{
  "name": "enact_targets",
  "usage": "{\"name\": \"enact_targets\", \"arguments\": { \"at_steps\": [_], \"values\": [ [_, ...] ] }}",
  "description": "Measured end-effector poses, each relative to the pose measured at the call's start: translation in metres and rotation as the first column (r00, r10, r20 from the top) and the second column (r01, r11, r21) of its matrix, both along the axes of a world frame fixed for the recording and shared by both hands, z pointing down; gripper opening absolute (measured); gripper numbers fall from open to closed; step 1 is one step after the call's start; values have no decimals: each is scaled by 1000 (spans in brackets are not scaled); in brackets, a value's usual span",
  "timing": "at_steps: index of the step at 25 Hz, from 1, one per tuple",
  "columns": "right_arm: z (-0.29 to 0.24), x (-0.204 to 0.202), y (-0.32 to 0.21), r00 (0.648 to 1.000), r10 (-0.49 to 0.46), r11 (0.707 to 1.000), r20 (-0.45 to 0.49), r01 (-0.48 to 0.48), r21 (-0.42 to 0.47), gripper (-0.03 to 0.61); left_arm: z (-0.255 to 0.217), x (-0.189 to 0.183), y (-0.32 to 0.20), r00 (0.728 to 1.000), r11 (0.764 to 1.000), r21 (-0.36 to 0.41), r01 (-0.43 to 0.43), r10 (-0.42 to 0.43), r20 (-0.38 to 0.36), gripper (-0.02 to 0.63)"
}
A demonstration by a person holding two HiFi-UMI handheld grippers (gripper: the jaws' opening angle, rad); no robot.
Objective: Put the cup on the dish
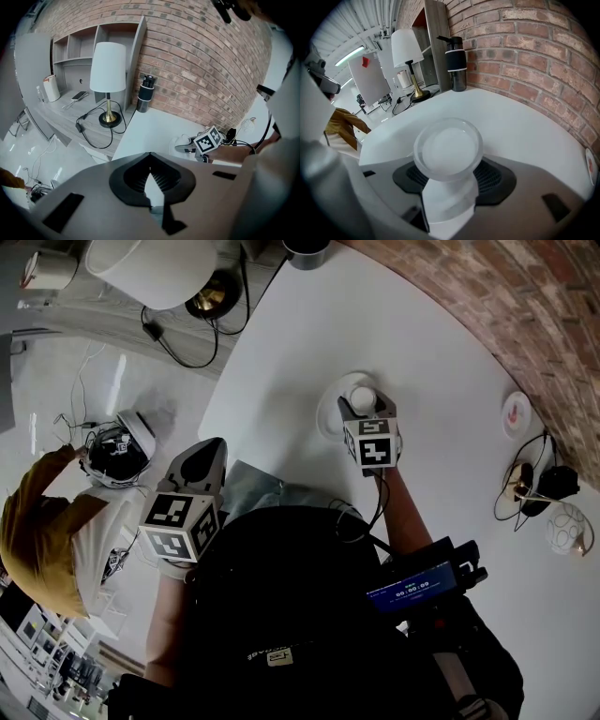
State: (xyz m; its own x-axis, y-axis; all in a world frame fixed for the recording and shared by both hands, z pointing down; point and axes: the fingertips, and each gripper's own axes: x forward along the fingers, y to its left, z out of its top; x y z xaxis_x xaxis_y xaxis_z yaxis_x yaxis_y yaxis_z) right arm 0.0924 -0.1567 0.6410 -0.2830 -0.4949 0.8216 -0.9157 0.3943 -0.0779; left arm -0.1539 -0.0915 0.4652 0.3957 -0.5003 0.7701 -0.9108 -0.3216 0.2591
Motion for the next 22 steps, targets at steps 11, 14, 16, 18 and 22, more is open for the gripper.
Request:
{"name": "enact_targets", "arguments": {
  "at_steps": [11,14,16,18,22],
  "values": [
    [-1,-2,4,1000,-7,1000,9,7,-7,264,-2,-2,7,1000,1000,11,7,-7,0,6],
    [-1,-3,5,1000,-13,1000,8,13,-3,290,-3,-3,9,1000,1000,17,10,-10,1,6],
    [-3,-4,6,1000,-7,1000,13,7,0,293,-3,-4,12,1000,1000,19,12,-12,2,6],
    [-3,-4,8,1000,2,1000,18,-2,-2,302,-4,-5,15,1000,1000,23,13,-13,2,6],
    [-6,-2,11,1000,13,1000,24,-13,3,305,-7,-5,18,1000,999,33,13,-13,1,6]
  ]
}}
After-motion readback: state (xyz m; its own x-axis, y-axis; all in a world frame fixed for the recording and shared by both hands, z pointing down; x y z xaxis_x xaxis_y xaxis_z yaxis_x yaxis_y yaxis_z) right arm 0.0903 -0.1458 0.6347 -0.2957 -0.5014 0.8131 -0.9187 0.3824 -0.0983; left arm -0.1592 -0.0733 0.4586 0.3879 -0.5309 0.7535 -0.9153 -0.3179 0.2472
